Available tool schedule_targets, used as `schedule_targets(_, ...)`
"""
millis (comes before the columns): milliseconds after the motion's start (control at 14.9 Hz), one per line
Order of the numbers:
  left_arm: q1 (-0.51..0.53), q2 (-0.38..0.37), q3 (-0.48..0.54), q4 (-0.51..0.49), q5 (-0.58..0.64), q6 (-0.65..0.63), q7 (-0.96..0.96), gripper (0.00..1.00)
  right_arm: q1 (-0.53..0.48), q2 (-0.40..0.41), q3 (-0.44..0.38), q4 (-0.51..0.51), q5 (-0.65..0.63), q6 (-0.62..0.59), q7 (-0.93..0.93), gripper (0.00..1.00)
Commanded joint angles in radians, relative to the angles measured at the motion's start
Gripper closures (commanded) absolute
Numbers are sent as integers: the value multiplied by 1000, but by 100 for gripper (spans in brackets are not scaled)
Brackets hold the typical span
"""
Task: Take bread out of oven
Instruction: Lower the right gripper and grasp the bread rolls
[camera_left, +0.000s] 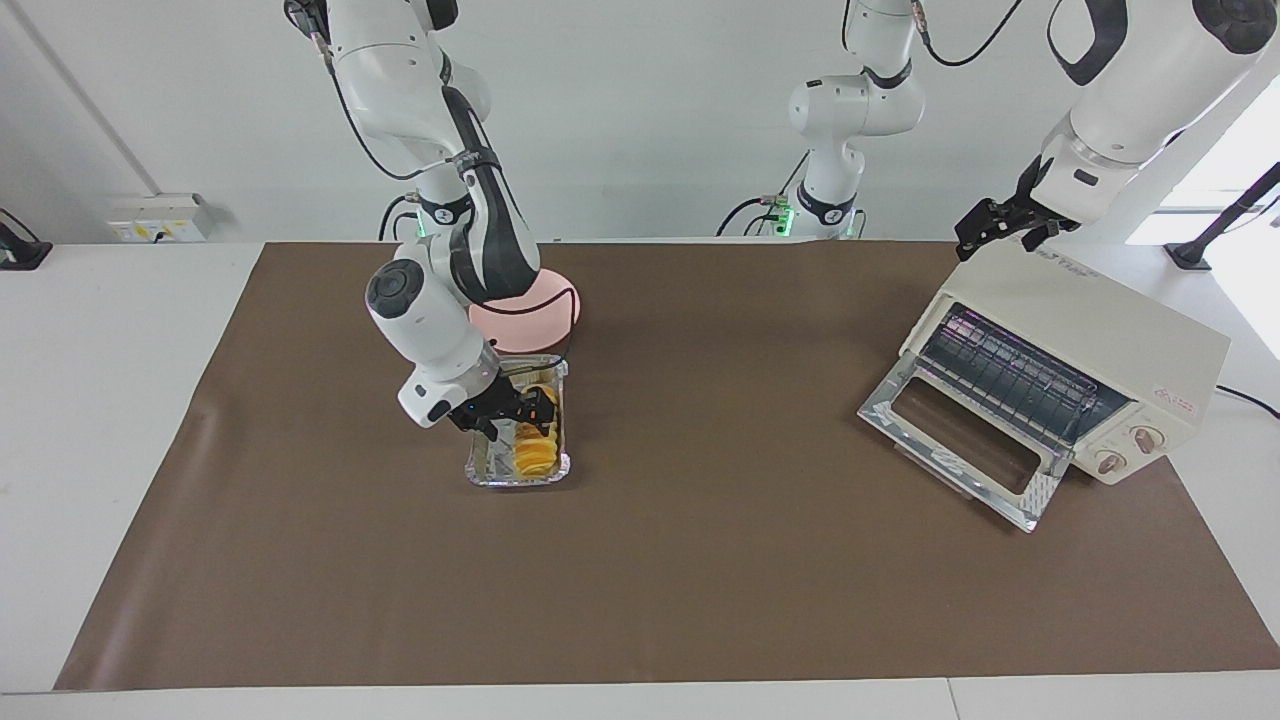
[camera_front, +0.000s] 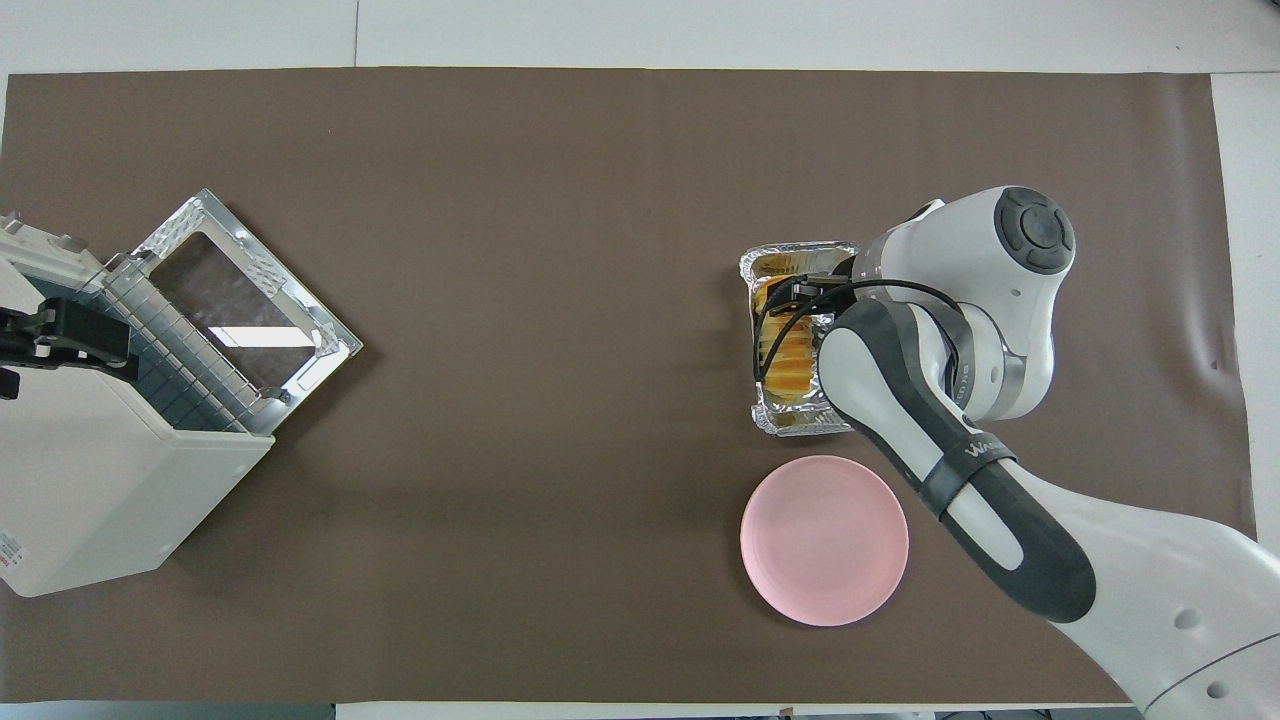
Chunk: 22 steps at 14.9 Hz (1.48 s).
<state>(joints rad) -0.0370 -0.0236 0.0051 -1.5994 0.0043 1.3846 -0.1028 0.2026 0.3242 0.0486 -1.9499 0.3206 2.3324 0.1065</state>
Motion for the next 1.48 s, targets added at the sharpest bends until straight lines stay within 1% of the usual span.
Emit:
schedule_targets(0, 6, -7, -2, 3, -6, -4, 2, 0, -8, -8, 10, -29, -5, 25, 5, 14)
schedule_targets(269, 6, -7, -2, 3, -6, -4, 2, 0, 4, -10, 11, -53, 0, 65, 7, 16)
schedule_targets(470, 6, -7, -2, 3, -6, -4, 2, 0, 6, -2, 11, -60, 0, 71, 5, 17)
schedule_targets(538, 6, -9, -2, 3, -6, -4, 2, 0, 8, -2, 11, -60, 0, 71, 5, 19)
schedule_targets(605, 6, -7, -2, 4, -6, -4, 2, 0, 18, -2, 11, -61, 0, 71, 7, 25)
schedule_targets(672, 6, -7, -2, 3, -6, -4, 2, 0, 20, -2, 10, -70, 0, 74, 7, 36)
schedule_targets(739, 6, -7, -2, 3, -6, -4, 2, 0, 20, -2, 11, -76, 0, 90, 7, 49)
schedule_targets(806, 6, -9, -2, 3, -6, -4, 2, 0, 20, -2, 11, -81, 0, 94, 7, 67)
schedule_targets(874, 6, -9, -2, 3, -6, -4, 2, 0, 20, -2, 11, -83, 0, 94, 7, 89)
schedule_targets(941, 6, -7, -2, 3, -6, -4, 2, 0, 18, -2, 10, -81, 0, 93, 5, 100)
schedule_targets(1142, 6, -7, -2, 3, -6, -6, 2, 0, 8, -2, 10, -70, 0, 79, 4, 100)
schedule_targets(1209, 6, -7, -2, 3, -6, -4, 2, 0, 6, -7, 10, -52, 0, 50, 4, 100)
schedule_targets(1277, 6, -9, -2, 3, -6, -6, 2, 0, 4, -13, 7, -23, 0, 0, 5, 100)
schedule_targets(1411, 6, -7, -2, 3, -6, -4, 2, 0, 1, -54, 1, 43, 0, -143, 19, 100)
